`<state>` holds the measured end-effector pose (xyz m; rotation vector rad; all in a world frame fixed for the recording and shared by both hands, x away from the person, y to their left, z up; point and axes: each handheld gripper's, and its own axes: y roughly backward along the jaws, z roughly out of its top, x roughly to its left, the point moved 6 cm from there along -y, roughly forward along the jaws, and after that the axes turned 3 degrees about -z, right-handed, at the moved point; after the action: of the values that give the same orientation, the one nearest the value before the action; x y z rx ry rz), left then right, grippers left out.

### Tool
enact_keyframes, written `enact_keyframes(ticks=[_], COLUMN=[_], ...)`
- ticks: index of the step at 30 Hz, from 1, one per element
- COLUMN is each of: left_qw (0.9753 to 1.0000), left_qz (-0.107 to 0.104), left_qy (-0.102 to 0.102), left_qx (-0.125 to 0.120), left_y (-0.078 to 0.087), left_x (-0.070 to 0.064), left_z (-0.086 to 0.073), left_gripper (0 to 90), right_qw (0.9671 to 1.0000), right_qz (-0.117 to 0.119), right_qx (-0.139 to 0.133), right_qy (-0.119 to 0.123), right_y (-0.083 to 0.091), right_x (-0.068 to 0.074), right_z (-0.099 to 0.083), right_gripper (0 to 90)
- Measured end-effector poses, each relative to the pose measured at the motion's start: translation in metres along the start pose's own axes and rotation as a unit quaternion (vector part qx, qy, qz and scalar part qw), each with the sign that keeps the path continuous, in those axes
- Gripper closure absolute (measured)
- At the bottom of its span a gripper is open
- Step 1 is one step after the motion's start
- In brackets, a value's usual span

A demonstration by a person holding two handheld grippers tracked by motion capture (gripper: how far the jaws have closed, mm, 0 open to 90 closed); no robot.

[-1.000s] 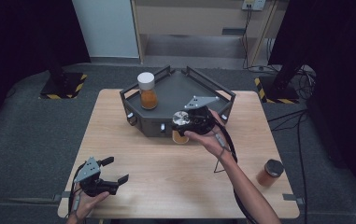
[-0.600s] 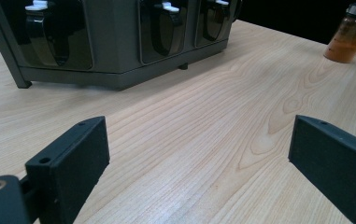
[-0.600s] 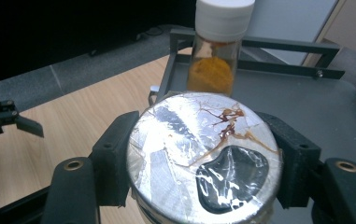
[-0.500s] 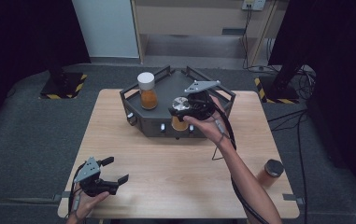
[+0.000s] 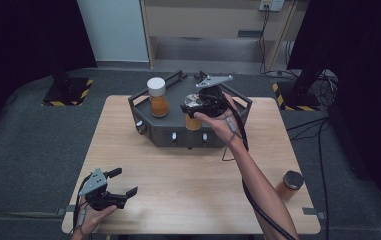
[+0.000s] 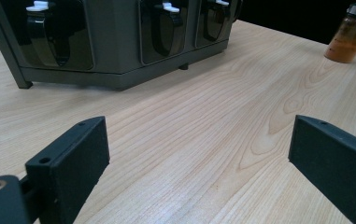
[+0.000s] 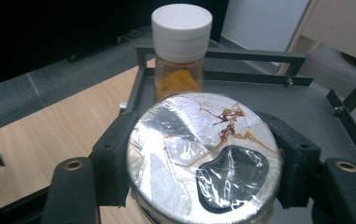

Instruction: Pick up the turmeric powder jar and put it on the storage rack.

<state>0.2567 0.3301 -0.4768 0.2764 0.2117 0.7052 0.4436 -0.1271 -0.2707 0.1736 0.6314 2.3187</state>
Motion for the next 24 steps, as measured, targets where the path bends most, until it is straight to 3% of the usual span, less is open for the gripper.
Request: enact_keyframes(ticks=[13,24], left_qw=[1.0000,1.0000], left_qz=[-0.001,-0.004], left_qy=[0.000,-0.002], left_qx=[0.000,0.000], left_y=[0.000,-0.001], left_x=[0.000,0.000], left_z=[0.000,0.000], left_gripper=[4.5,4.5], right_qw=[0.9992,0.9984], right_qz=[-0.039,-0.054], right_qx=[-0.005,-0.008], right_qy=[-0.003,-0.018], right_y=[-0.024,-0.045], right_x=[-0.006,-0.017], right_z=[0.014,0.018], right_gripper=[34.5,34.4])
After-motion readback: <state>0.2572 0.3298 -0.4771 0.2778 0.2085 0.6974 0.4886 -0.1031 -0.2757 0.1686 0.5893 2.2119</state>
